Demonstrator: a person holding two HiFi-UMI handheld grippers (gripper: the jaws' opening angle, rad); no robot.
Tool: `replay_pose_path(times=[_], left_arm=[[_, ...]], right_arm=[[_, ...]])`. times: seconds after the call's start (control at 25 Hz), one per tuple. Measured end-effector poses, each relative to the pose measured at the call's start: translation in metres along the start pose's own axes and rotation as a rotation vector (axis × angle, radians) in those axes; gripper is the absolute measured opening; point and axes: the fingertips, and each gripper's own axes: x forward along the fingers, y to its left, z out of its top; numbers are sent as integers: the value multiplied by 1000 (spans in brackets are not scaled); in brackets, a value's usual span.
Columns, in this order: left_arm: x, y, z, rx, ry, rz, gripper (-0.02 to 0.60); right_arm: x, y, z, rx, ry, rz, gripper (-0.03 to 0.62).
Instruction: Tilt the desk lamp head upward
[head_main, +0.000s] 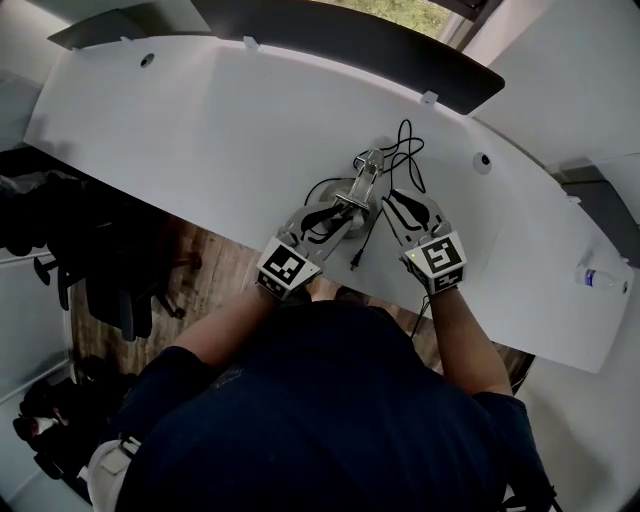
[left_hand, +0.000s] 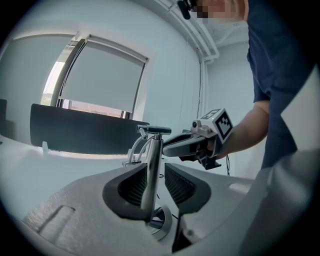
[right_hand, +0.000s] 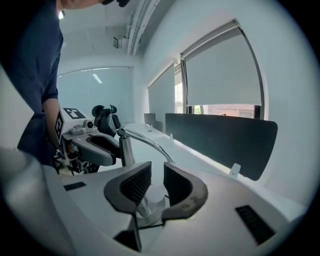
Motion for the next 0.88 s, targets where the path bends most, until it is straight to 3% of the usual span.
replay_pose_path(times=[0.36, 0.88], left_arm=[[19, 4, 5, 31, -37, 23, 132], [33, 6, 4, 85, -22, 27, 132]], right_arm=[[36, -24, -21, -123, 65, 21, 129], [82, -37, -32, -288, 81, 42, 127]])
